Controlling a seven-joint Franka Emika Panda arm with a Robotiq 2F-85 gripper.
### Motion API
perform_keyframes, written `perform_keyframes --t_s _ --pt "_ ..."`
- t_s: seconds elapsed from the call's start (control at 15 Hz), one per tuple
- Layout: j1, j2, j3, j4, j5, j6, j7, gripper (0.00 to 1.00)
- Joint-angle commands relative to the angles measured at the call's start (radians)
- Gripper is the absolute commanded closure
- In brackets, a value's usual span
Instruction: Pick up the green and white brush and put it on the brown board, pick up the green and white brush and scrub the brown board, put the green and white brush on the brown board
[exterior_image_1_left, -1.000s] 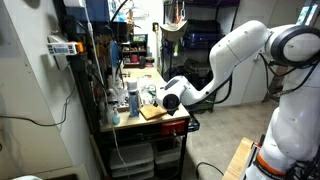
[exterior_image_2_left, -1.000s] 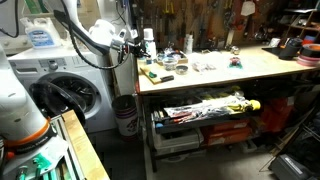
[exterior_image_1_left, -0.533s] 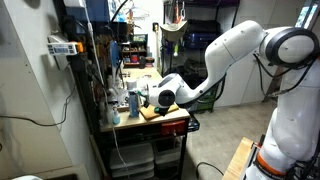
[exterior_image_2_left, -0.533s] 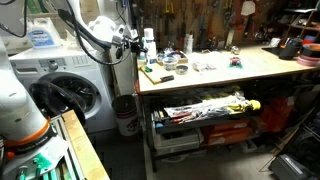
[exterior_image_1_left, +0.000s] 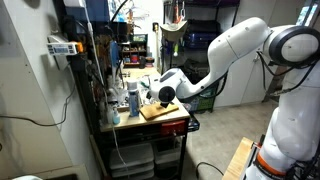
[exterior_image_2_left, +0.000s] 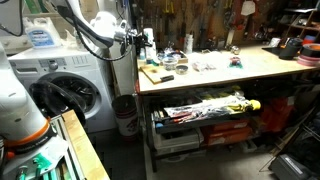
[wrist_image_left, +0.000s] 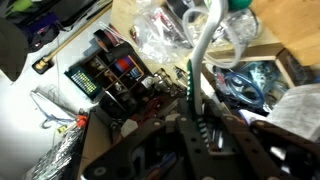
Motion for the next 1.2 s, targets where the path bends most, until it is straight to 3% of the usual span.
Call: perform_keyframes --t_s 0.0,0.33,0.87,1.13 --pt "-0.018 -0.005 -0.022 -0.002 -0.124 -0.022 0.03 0.95" --pt "-0.051 0.043 -0.038 0.003 -0.275 0.067 0.14 0.95" --pt "-0.067 0.058 -0.028 -0.052 -0.303 0.131 0.176 0.95" --pt "-0.063 0.096 0.0 0.012 -0.421 0.233 0.325 0.95"
